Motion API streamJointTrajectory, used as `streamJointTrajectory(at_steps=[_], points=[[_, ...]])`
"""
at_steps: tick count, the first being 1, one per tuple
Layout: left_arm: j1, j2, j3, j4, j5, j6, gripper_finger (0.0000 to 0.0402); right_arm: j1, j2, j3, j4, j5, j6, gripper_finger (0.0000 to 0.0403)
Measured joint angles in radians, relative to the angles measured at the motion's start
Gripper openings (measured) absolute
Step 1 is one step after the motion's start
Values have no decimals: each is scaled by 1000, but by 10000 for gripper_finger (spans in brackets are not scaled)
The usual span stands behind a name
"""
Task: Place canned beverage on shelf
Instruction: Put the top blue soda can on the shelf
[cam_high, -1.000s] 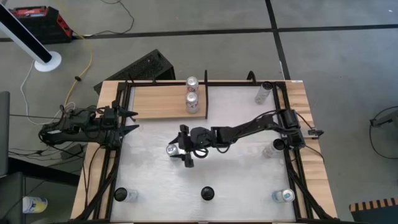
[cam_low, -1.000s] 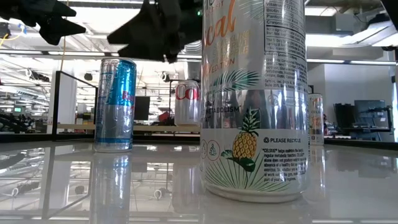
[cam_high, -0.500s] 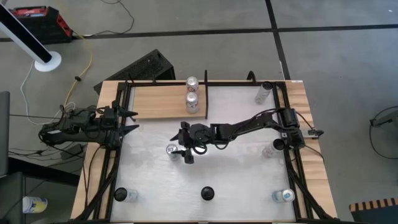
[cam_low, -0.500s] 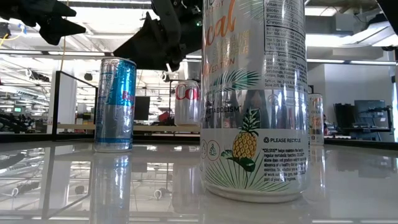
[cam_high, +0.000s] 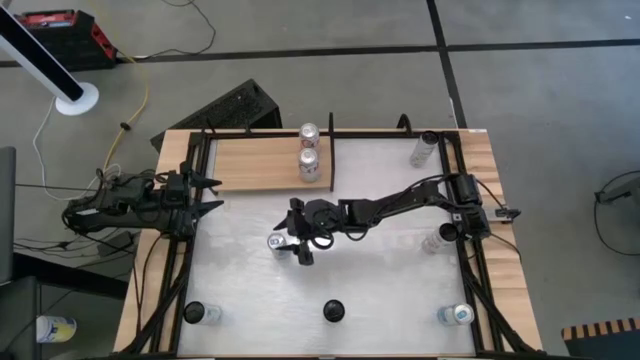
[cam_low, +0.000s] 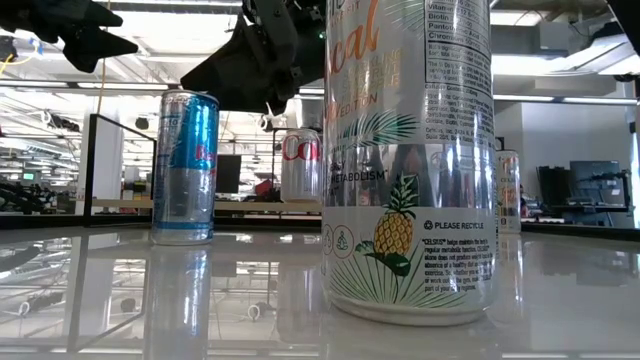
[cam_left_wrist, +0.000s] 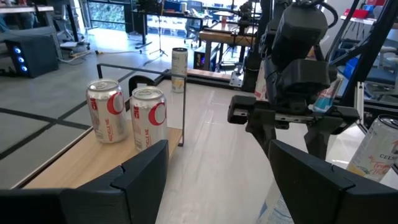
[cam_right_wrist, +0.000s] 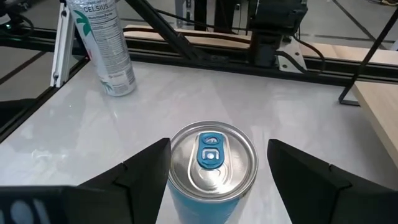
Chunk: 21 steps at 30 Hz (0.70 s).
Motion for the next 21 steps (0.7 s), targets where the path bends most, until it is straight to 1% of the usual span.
streamJointTrajectory(at_steps=[6, 10, 12, 21], points=[[0, 0, 0, 0, 0, 0, 261, -2, 0, 0, 12, -2, -10, 292], [0, 0, 0, 0, 0, 0, 261, -12, 0, 0, 14, -72, -4, 292], [0, 0, 0, 0, 0, 0, 261, -12, 0, 0, 14, -86, -3, 292], [0, 0, 0, 0, 0, 0, 261, -12, 0, 0, 18, -74, -25, 292]])
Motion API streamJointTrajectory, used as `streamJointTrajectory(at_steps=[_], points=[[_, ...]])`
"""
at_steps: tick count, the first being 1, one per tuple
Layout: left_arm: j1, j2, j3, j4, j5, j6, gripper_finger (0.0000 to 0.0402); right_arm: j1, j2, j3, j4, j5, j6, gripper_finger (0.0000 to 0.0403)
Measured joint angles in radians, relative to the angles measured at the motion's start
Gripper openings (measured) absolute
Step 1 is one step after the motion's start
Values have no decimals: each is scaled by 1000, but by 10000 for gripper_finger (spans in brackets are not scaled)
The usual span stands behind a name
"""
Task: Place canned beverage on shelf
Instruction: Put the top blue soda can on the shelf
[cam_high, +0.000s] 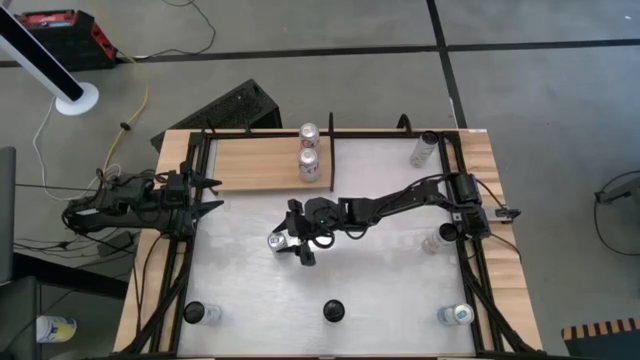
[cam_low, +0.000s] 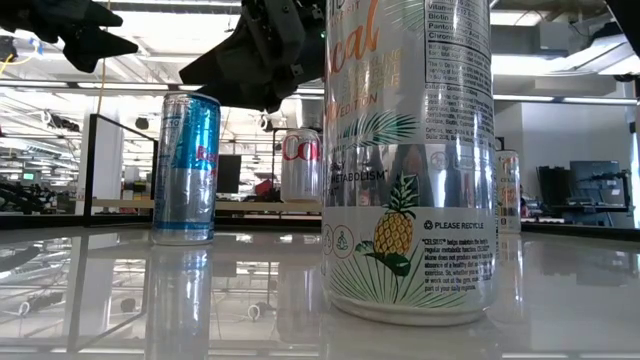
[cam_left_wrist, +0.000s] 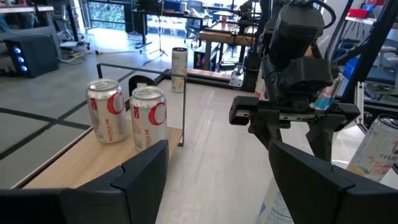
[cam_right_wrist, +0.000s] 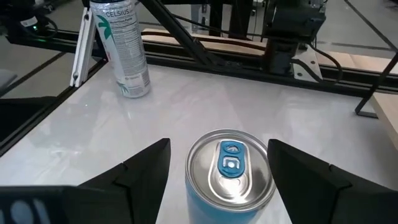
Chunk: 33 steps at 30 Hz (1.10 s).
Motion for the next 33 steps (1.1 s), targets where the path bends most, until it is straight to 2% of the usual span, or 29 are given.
streamJointTrajectory(at_steps=[22, 25, 33], points=[[0, 0, 0, 0, 0, 0, 261, -12, 0, 0, -15, 8, 4, 292], [0, 0, 0, 0, 0, 0, 261, -6, 0, 0, -15, 38, 13, 293], [0, 0, 0, 15, -19, -2, 261, 4, -35, -1, -72, 53, -26, 317]])
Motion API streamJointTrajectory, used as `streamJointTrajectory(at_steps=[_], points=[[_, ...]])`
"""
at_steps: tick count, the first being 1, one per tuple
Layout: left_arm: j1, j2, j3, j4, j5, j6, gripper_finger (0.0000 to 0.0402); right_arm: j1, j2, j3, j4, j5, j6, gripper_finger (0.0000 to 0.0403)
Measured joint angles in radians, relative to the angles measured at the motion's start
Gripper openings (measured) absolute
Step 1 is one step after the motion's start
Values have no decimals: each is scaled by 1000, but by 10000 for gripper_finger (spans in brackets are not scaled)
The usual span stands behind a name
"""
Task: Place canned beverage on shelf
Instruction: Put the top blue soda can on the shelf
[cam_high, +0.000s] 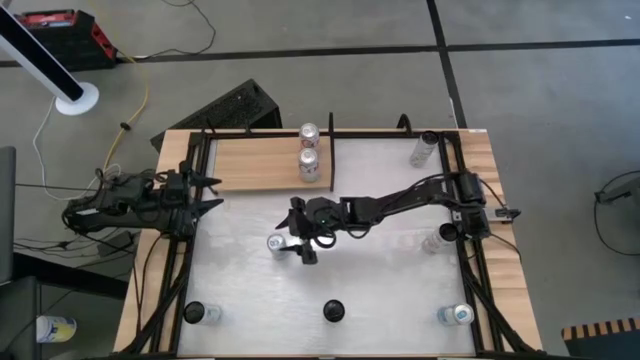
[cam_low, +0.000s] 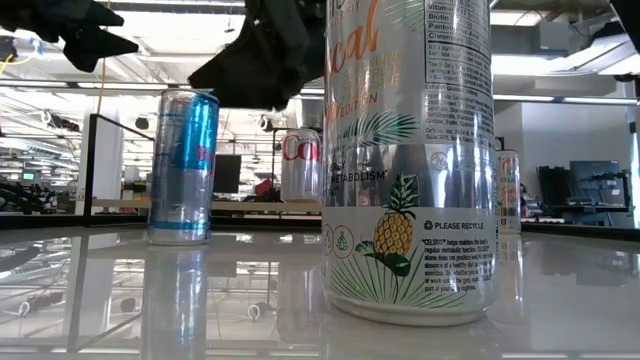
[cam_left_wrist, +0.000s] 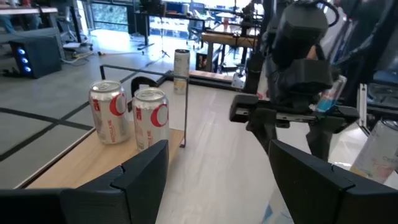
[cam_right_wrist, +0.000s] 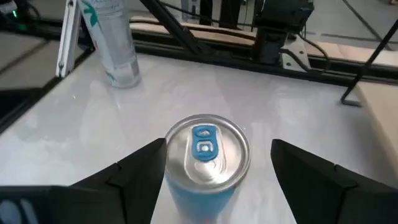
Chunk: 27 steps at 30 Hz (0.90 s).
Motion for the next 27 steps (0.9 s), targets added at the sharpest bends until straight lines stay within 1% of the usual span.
streamJointTrajectory(at_steps=[2, 3, 6, 8, 10, 13, 16, 17, 18, 22, 24, 27], points=[[0, 10, 0, 54, -2, -26, 261, 0, -54, 0, -61, 0, -32, 323], [0, 26, 1, 93, 14, -38, 261, 0, -88, 0, -101, 1, -41, 325], [0, 97, 2, 161, 99, -65, 261, -3, -207, 1, -247, 15, -38, 326], [0, 184, 2, 180, 157, -89, 261, 3, -282, 1, -369, 82, -12, 325], [-2, 291, 2, 172, 213, -120, 261, 19, -344, 1, -491, 166, 11, 323], [-24, 467, 2, 203, 297, -143, 261, 62, -439, 1, -683, 293, 63, 322], [-69, 629, 1, 280, 397, -102, 261, 114, -512, 1, -854, 382, 162, 322], [-86, 670, 4, 298, 411, -74, 261, 135, -525, 1, -892, 409, 200, 322], [-103, 708, 17, 296, 407, -48, 261, 158, -535, 1, -927, 438, 233, 322], [-139, 818, 77, 302, 301, 28, 261, 260, -540, 1, -1063, 552, 314, 322], [-148, 859, 110, 302, 286, 53, 261, 306, -538, -1, -1133, 589, 346, 322], [-155, 897, 135, 293, 283, 81, 261, 355, -522, -17, -1128, 642, 365, 322]])
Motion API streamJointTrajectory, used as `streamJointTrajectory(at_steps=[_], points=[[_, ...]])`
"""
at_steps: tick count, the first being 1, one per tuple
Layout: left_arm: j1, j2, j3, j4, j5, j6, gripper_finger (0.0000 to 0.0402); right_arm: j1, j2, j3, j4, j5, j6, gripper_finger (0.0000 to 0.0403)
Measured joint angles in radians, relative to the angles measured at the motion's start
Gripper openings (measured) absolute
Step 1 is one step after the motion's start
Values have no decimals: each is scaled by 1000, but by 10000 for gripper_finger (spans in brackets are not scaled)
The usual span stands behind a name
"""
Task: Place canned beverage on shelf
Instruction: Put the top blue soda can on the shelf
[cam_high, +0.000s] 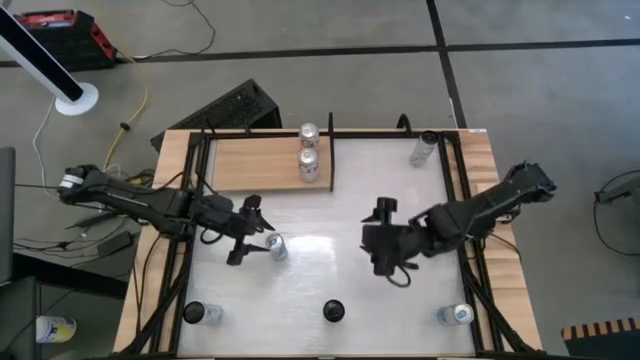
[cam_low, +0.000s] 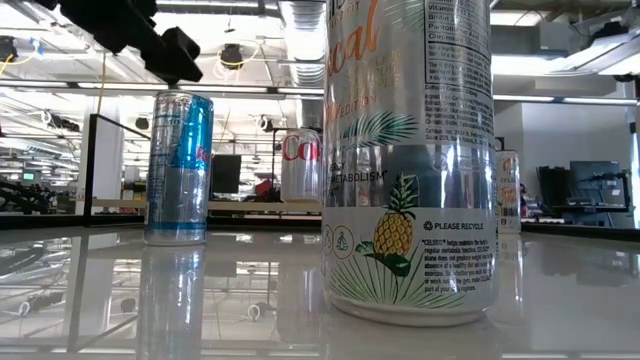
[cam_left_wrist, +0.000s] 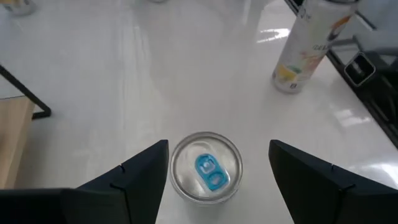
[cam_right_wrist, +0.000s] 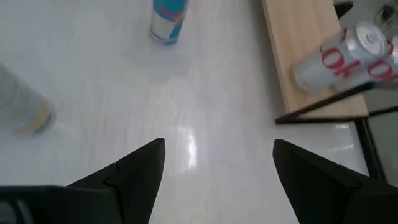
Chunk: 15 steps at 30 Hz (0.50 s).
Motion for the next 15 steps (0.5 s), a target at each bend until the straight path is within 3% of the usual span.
streamJointTrajectory(at_steps=[8, 15], points=[[0, 32, 6, 21, -54, 93, 262, 33, 5, -96, 104, 43, 9, 321], [0, 85, 6, 23, -1, 43, 262, 13, 4, -129, 134, 39, 10, 321]])
